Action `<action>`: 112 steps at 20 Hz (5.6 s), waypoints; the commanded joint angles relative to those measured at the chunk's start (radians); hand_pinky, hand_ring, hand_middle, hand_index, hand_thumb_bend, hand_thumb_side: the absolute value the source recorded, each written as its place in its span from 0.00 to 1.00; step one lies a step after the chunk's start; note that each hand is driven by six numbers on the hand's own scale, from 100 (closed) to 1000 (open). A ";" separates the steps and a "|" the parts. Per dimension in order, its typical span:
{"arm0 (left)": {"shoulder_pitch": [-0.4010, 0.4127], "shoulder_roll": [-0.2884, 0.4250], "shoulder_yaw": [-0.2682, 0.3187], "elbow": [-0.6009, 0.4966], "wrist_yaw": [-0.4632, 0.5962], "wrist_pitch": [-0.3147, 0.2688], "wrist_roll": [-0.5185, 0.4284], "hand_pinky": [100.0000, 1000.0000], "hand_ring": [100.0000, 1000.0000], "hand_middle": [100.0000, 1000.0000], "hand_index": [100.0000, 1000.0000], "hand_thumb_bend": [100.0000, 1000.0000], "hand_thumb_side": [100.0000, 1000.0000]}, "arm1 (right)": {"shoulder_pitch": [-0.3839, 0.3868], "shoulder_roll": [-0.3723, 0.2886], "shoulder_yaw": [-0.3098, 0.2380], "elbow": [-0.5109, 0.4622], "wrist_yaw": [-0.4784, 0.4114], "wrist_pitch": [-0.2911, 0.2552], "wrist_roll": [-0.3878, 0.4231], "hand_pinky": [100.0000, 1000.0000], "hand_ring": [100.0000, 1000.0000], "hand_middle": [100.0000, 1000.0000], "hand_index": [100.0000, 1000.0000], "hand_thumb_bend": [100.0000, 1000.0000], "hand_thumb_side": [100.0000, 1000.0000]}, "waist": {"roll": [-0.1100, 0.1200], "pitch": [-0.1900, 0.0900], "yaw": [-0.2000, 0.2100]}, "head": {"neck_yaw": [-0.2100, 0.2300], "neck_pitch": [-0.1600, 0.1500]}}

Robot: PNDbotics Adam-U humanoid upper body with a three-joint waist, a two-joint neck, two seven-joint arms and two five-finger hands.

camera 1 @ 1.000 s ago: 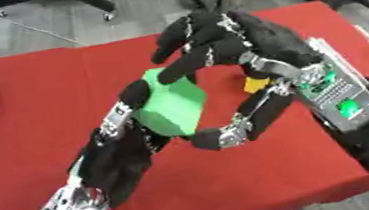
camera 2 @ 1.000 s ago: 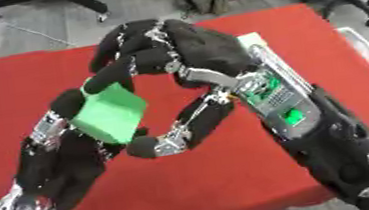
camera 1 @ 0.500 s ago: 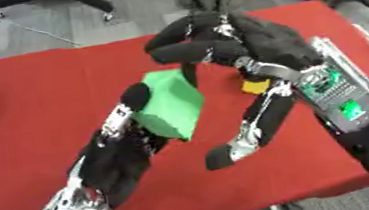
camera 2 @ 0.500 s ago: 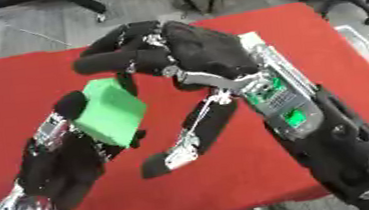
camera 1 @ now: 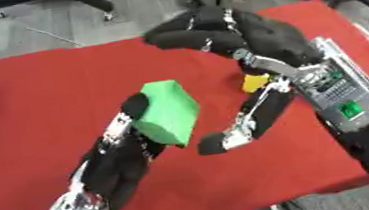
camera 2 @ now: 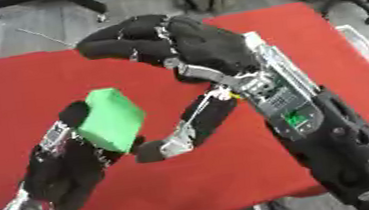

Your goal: Pick up the objects with one hand, pass them to the other hand, and then place them into the box on the other side of the table.

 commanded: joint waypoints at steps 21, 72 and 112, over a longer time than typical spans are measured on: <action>0.094 0.422 0.528 0.201 -0.500 0.372 0.733 0.83 0.51 0.33 0.32 0.08 0.31 | 0.059 -0.018 -0.103 -0.072 -0.019 0.048 -0.106 0.80 0.81 0.84 0.98 0.43 0.46 | 0.033 -0.027 -0.046 | 0.404 -0.163; -0.236 0.103 0.024 -0.007 -1.217 0.380 0.410 0.87 0.73 0.58 0.63 0.25 0.00 | 0.034 -0.240 -0.235 0.435 0.090 0.212 0.109 0.95 0.82 0.82 0.99 0.45 0.46 | 0.013 -0.027 -0.019 | -0.196 -0.021; -0.117 0.063 0.230 -0.131 -0.769 -0.224 -0.237 0.91 0.73 0.55 0.58 0.18 0.13 | -0.159 -0.164 -0.305 1.043 0.408 0.049 -0.171 0.84 0.68 0.51 0.70 0.34 0.43 | 0.017 0.016 0.082 | -0.342 -0.051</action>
